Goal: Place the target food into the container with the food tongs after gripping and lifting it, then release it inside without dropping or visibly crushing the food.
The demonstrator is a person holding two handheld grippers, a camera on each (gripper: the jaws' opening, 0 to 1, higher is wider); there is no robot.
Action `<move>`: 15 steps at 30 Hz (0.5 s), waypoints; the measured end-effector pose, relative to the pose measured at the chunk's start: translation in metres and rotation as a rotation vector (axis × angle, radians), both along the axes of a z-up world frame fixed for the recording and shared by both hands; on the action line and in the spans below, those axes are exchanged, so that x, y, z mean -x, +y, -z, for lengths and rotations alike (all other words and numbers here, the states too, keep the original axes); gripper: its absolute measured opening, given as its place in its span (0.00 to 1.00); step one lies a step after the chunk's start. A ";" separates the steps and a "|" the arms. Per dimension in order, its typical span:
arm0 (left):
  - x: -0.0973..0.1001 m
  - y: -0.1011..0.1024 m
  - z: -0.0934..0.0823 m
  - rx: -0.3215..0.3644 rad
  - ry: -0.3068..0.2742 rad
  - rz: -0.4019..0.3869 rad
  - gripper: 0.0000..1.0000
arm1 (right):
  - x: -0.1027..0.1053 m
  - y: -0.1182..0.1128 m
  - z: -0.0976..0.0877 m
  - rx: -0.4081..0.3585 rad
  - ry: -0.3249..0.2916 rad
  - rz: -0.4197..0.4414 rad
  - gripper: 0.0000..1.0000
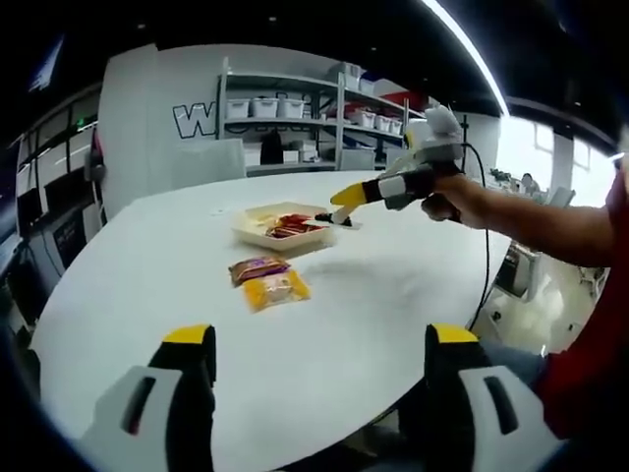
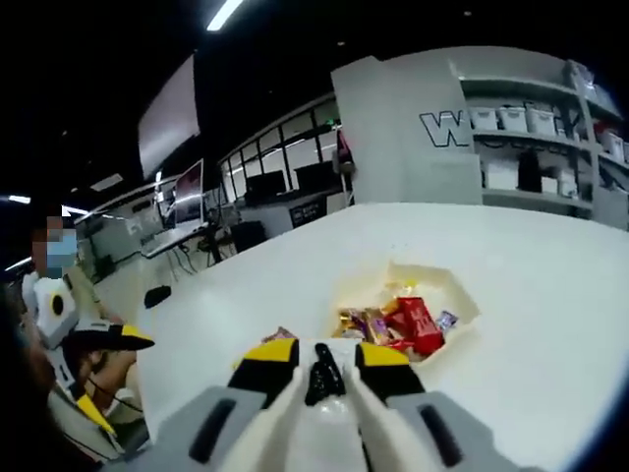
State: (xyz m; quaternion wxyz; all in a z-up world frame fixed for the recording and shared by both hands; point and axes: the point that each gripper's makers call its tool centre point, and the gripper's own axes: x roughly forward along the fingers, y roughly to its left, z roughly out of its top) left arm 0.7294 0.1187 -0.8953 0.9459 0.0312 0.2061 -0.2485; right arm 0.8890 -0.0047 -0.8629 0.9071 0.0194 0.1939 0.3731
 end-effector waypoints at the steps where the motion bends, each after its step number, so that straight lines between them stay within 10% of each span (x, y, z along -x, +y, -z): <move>1: -0.001 0.000 -0.001 0.005 -0.005 -0.005 0.87 | -0.003 0.000 -0.003 0.002 -0.010 0.002 0.16; 15: -0.005 0.009 -0.006 0.061 -0.006 -0.049 0.97 | -0.029 0.002 -0.022 -0.003 -0.034 0.013 0.16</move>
